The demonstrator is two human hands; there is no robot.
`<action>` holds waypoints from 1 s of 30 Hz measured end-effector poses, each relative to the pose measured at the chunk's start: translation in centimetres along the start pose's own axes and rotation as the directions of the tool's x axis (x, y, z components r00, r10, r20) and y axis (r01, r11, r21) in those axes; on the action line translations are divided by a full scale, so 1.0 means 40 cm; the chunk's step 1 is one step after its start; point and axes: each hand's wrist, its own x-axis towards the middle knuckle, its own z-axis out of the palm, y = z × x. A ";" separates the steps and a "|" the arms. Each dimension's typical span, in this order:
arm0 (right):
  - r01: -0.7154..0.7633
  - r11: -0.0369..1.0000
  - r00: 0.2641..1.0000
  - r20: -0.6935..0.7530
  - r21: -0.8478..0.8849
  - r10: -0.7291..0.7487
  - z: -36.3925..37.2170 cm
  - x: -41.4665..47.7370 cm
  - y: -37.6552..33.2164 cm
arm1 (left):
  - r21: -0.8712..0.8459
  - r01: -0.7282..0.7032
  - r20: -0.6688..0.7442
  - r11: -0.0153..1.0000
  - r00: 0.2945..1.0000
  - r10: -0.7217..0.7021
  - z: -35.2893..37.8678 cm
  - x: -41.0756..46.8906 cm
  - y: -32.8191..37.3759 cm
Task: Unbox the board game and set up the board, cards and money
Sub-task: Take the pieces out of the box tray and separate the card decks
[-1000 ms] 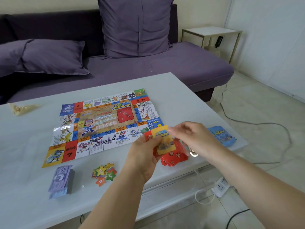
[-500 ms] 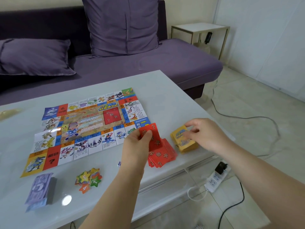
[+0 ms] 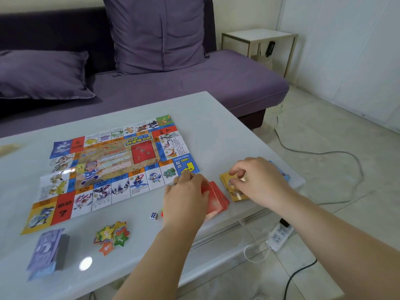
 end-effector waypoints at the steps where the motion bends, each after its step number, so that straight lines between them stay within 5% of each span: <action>1: 0.009 1.000 1.000 -0.005 0.002 -0.009 0.001 0.000 -0.004 | 0.059 -0.011 -0.010 0.998 1.000 0.012 0.000 0.000 -0.002; 15: 0.130 0.976 0.980 0.126 0.176 -0.154 0.042 -0.030 -0.242 | -0.056 0.028 -0.181 0.998 0.983 -0.038 -0.154 -0.093 -0.114; 23: 0.241 0.894 0.899 0.260 0.378 -0.352 0.105 -0.077 -0.520 | -0.249 0.266 -0.205 0.931 0.925 -0.319 -0.306 -0.222 -0.322; 30: 0.293 0.939 0.796 0.498 0.178 -0.343 0.201 -0.039 -0.715 | -0.410 0.472 -0.060 0.781 0.840 -0.539 -0.356 -0.304 -0.491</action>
